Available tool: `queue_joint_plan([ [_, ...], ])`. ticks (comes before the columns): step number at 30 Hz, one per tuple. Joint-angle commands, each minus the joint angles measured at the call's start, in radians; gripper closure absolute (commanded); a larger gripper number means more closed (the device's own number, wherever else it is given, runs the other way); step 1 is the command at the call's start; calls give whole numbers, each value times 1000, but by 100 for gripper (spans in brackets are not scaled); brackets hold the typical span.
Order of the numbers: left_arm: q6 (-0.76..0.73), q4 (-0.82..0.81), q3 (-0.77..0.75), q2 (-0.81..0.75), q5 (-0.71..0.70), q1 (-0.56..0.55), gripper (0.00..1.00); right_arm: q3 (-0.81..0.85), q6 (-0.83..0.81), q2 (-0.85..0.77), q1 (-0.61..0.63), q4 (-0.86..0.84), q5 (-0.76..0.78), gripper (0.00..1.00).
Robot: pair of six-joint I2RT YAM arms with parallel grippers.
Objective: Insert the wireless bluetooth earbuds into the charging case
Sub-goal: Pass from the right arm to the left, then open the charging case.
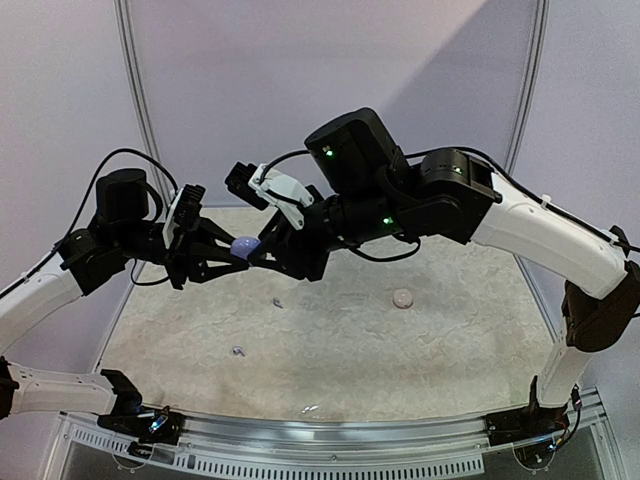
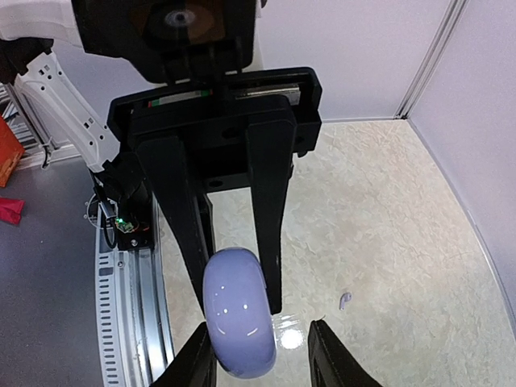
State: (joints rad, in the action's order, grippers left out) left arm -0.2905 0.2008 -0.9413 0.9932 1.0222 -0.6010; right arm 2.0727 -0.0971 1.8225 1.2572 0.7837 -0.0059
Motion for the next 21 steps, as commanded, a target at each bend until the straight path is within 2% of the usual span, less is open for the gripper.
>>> queue_joint_plan([
  [1, -90, 62, 0, -25, 59, -16, 100, -14, 60, -16, -51, -42, 118, 60],
  [6, -142, 112, -4, -24, 51, -18, 100, -15, 74, -33, -58, -66, 136, 60],
  [14, -134, 111, -2, -30, 45, -19, 100, -37, 124, -59, -69, -71, 139, 59],
  [18, -75, 64, 8, -33, 37, -18, 100, -48, 132, -62, -69, -64, 123, 59],
  [21, 30, 3, 25, -35, 20, -11, 100, -54, 132, -66, -70, -61, 71, 55],
])
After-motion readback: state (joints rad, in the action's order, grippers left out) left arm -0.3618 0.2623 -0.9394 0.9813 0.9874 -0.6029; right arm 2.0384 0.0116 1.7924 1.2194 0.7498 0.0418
